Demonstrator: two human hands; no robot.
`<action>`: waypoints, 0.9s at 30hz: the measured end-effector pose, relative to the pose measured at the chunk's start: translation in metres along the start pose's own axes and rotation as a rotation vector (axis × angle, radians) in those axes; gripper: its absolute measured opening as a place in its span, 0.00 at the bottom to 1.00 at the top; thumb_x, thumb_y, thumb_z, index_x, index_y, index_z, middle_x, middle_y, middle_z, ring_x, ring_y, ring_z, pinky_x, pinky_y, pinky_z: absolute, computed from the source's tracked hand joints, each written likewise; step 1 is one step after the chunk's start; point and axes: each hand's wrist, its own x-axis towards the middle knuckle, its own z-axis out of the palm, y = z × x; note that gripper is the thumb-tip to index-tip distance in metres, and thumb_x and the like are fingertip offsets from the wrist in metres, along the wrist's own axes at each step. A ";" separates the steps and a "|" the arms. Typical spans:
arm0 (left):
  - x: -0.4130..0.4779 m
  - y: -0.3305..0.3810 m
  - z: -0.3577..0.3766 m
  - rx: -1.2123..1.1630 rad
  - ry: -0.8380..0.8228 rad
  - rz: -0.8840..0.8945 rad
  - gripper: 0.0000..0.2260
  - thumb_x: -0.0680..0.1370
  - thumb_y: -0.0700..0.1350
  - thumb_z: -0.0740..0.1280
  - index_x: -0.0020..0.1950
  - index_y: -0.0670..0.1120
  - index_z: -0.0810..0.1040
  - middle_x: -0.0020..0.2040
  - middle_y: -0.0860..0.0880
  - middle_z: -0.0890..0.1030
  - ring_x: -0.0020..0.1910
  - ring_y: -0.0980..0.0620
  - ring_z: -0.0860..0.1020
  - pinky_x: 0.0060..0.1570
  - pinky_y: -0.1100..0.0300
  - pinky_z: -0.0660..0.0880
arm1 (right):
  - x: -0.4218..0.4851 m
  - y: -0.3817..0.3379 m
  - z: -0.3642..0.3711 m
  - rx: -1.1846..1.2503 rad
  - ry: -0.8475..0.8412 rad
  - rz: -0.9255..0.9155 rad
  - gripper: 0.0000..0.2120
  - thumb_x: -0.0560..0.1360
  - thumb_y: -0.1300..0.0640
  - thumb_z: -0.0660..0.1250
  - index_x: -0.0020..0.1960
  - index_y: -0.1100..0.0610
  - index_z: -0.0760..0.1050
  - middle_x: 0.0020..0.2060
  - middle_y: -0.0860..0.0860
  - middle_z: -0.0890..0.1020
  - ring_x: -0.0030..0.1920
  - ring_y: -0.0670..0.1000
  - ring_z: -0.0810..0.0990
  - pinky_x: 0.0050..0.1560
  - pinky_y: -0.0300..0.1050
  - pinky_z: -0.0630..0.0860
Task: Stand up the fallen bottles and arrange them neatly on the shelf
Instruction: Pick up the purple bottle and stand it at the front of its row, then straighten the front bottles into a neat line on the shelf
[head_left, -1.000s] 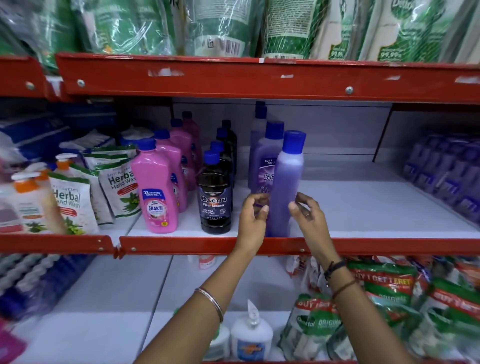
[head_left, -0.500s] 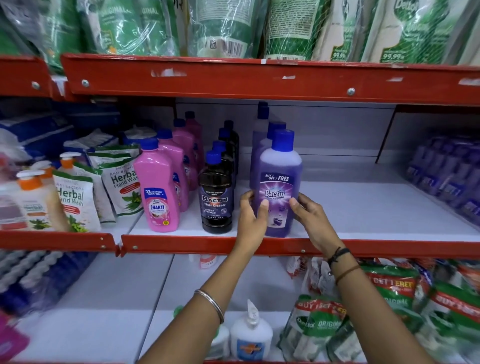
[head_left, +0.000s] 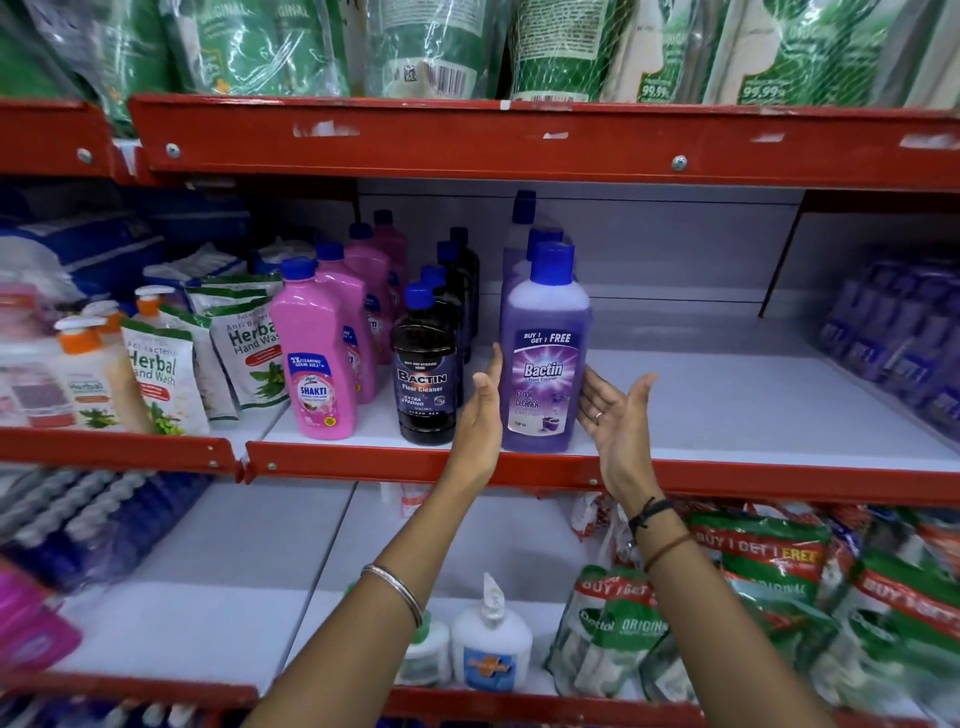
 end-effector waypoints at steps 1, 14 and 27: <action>-0.003 0.000 0.000 0.012 -0.017 0.001 0.28 0.62 0.80 0.43 0.62 0.80 0.55 0.76 0.53 0.62 0.74 0.49 0.63 0.73 0.42 0.61 | 0.000 0.000 -0.001 -0.009 0.000 -0.012 0.61 0.50 0.17 0.55 0.68 0.60 0.69 0.65 0.57 0.76 0.64 0.53 0.76 0.68 0.50 0.69; -0.039 0.004 -0.007 0.070 0.048 0.070 0.25 0.68 0.76 0.48 0.64 0.74 0.61 0.73 0.58 0.65 0.72 0.57 0.65 0.73 0.50 0.62 | -0.033 0.007 0.008 -0.101 0.102 -0.144 0.50 0.59 0.19 0.51 0.67 0.53 0.70 0.66 0.53 0.74 0.63 0.47 0.75 0.63 0.40 0.72; -0.021 0.005 -0.097 0.113 0.260 0.112 0.21 0.82 0.53 0.46 0.75 0.54 0.53 0.72 0.62 0.56 0.72 0.63 0.54 0.72 0.62 0.53 | -0.035 0.055 0.130 -0.253 -0.089 -0.205 0.34 0.73 0.30 0.49 0.72 0.48 0.59 0.71 0.45 0.64 0.72 0.44 0.62 0.75 0.51 0.57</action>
